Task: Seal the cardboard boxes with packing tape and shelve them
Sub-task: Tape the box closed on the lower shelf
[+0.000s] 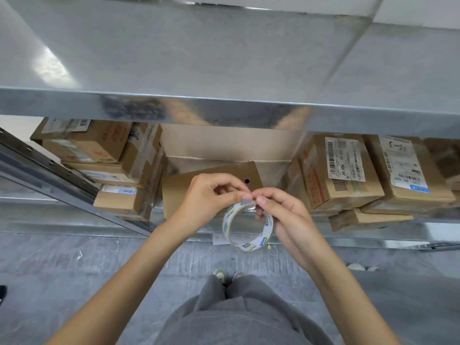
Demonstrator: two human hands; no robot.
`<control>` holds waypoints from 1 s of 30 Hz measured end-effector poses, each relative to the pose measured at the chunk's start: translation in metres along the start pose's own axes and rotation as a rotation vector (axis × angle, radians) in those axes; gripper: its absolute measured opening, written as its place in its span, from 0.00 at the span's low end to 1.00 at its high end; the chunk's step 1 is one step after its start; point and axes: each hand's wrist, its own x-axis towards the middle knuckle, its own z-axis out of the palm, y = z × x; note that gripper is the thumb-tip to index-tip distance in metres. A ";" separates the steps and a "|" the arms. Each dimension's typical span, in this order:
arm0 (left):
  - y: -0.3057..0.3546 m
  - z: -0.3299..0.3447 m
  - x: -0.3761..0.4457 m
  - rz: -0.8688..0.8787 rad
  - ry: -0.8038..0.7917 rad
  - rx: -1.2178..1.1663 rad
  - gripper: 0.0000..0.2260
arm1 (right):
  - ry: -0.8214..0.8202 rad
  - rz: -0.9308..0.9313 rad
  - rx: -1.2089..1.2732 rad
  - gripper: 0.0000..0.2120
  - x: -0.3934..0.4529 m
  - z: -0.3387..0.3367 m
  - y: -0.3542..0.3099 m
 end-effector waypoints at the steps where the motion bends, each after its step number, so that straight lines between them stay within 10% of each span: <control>1: -0.002 0.000 0.000 -0.021 0.003 -0.016 0.10 | -0.023 0.070 0.086 0.12 0.000 0.001 -0.001; 23: -0.024 -0.001 0.002 -0.129 -0.227 -0.003 0.19 | -0.148 0.275 -0.136 0.07 -0.004 -0.001 -0.018; 30: -0.011 0.001 -0.006 -0.186 0.094 -0.166 0.13 | 0.155 0.019 -0.162 0.06 -0.002 0.006 -0.018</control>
